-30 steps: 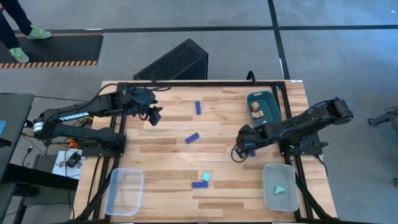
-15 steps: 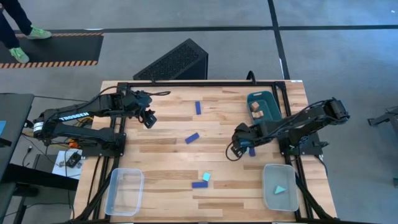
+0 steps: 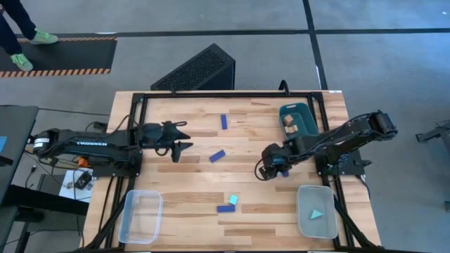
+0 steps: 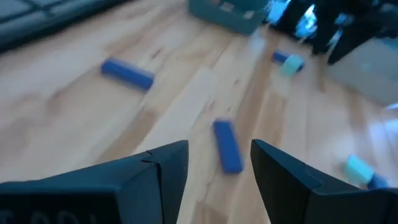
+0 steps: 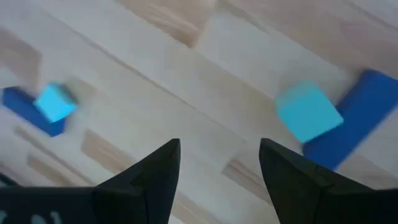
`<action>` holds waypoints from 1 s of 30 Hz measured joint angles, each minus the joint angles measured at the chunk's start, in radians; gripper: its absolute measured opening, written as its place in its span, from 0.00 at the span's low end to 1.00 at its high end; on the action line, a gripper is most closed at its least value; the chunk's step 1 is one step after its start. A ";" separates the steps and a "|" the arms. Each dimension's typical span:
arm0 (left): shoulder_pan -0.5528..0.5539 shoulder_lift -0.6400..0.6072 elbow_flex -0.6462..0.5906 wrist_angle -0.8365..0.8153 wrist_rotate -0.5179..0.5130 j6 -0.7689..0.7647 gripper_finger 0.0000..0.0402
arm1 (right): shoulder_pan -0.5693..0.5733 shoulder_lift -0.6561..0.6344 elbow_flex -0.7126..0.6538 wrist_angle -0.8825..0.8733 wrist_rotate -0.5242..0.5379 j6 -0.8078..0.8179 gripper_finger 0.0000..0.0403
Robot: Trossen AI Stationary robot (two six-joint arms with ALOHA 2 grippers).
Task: Sort & place blocks by color
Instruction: Put the right light blue block into the grey bin
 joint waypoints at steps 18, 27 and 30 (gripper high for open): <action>0.167 -0.031 0.059 -0.273 0.299 0.258 0.40 | -0.029 0.016 -0.006 -0.161 0.053 0.339 0.59; 0.202 -0.101 0.060 -0.329 0.321 0.293 0.40 | -0.033 0.161 -0.007 -0.083 0.054 0.438 0.59; 0.202 -0.121 0.058 -0.332 0.312 0.293 0.40 | -0.033 0.224 -0.007 -0.022 0.054 0.442 0.59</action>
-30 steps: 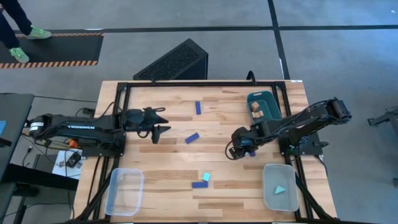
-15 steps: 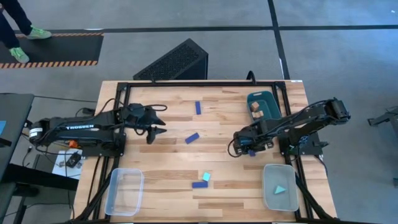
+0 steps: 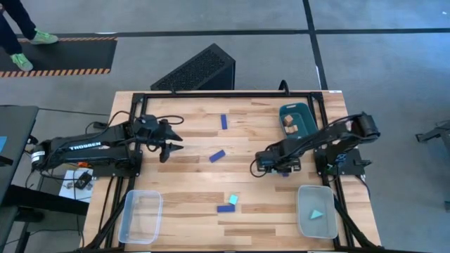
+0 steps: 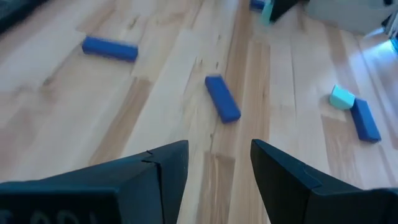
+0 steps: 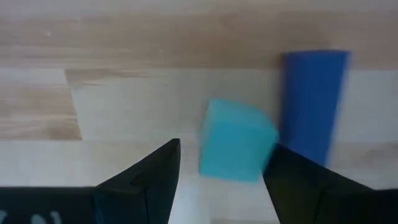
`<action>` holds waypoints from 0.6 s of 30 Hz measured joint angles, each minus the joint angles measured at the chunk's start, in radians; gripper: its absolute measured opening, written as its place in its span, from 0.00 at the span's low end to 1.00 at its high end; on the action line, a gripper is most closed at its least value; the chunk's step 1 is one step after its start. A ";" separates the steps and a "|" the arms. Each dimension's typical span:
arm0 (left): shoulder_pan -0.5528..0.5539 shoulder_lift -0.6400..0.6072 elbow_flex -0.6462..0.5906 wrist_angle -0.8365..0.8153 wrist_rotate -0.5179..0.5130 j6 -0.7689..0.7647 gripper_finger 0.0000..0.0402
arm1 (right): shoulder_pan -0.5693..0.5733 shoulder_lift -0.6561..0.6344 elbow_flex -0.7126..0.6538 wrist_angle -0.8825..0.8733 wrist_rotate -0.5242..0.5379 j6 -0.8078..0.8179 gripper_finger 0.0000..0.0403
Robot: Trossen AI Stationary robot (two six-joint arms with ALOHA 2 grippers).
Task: Sort & place blocks by color
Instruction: Put the right light blue block into the grey bin
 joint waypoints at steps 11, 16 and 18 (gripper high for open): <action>0.000 -0.002 0.000 -0.003 -0.003 -0.011 0.40 | 0.001 0.106 0.026 0.044 0.000 -0.011 0.49; 0.000 0.000 0.000 0.009 0.007 -0.058 0.40 | 0.001 0.070 0.042 0.007 0.003 -0.076 0.33; 0.000 0.005 -0.006 0.044 0.020 -0.054 0.40 | 0.000 0.055 0.049 0.002 0.007 -0.082 0.32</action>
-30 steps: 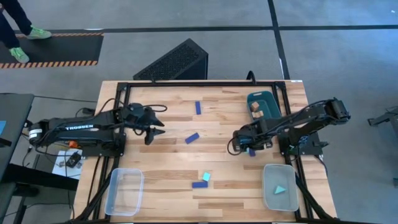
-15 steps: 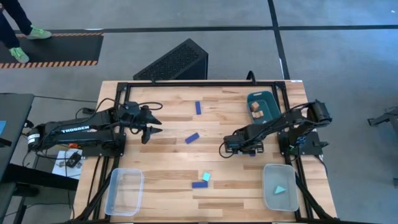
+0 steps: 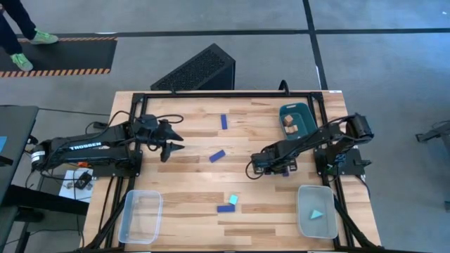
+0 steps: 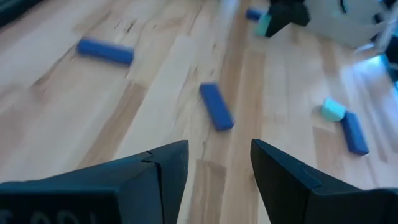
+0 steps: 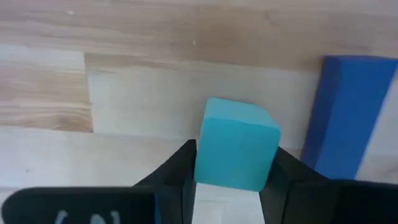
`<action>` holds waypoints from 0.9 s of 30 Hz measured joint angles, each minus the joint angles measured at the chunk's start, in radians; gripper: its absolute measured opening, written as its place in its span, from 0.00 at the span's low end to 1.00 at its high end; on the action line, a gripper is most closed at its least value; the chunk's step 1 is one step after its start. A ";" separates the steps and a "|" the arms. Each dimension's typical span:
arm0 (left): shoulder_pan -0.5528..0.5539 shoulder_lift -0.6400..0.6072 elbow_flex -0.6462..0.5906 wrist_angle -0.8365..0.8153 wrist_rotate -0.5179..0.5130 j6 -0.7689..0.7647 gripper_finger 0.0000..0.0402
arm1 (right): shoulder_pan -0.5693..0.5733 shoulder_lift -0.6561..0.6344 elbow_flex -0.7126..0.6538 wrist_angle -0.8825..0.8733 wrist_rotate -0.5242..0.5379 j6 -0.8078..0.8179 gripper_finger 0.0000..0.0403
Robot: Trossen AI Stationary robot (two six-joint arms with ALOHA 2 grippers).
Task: Sort & place blocks by color
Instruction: Put the right light blue block into the grey bin
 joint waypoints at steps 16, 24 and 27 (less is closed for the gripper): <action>-0.148 0.191 -0.072 0.772 0.163 0.150 0.49 | 0.015 -0.036 0.305 0.496 0.284 -0.252 0.34; -0.254 0.393 0.040 0.831 0.064 0.237 0.77 | 0.003 -0.037 0.344 0.670 0.205 -0.418 0.35; -0.281 0.455 0.090 0.836 0.003 0.233 0.83 | -0.005 -0.037 0.345 0.703 0.127 -0.430 0.35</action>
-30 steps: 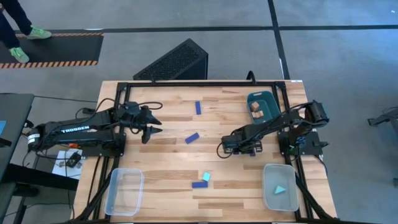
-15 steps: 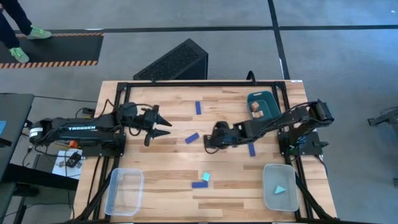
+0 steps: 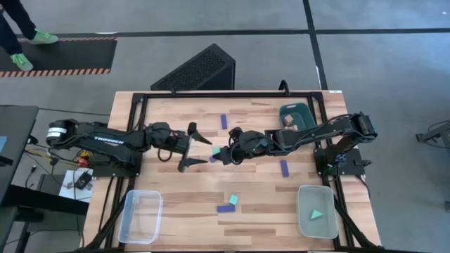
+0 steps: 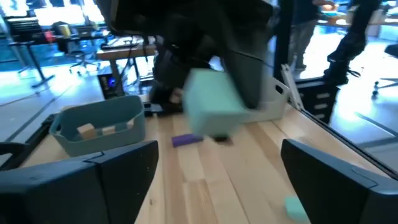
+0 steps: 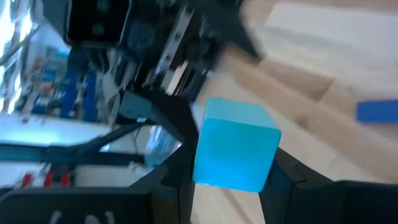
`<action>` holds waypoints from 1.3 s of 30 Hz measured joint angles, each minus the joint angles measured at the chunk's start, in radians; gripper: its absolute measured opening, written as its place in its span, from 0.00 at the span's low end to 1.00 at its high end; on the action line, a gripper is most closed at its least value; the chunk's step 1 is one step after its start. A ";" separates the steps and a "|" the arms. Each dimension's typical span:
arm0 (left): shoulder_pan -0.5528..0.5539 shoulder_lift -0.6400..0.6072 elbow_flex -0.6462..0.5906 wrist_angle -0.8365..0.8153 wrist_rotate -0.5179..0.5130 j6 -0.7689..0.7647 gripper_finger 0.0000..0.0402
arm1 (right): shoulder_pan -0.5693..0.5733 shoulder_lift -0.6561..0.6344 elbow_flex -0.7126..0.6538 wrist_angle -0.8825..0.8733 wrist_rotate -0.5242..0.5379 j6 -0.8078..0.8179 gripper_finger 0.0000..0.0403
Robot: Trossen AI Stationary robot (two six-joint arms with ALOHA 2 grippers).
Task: Sort & place blocks by color
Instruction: Put the right light blue block into the grey bin
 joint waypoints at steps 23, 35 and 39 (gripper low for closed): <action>-0.139 0.103 0.165 -0.010 -0.257 -0.018 0.28 | 0.002 -0.011 0.004 0.081 -0.067 -0.160 0.42; -0.197 0.108 0.168 -0.030 -0.386 -0.067 0.29 | -0.005 -0.120 -0.001 -0.174 -0.003 -0.209 0.58; -0.222 0.149 0.167 -0.019 -0.441 -0.047 0.31 | -0.004 -0.150 -0.001 -0.162 -0.008 -0.225 0.59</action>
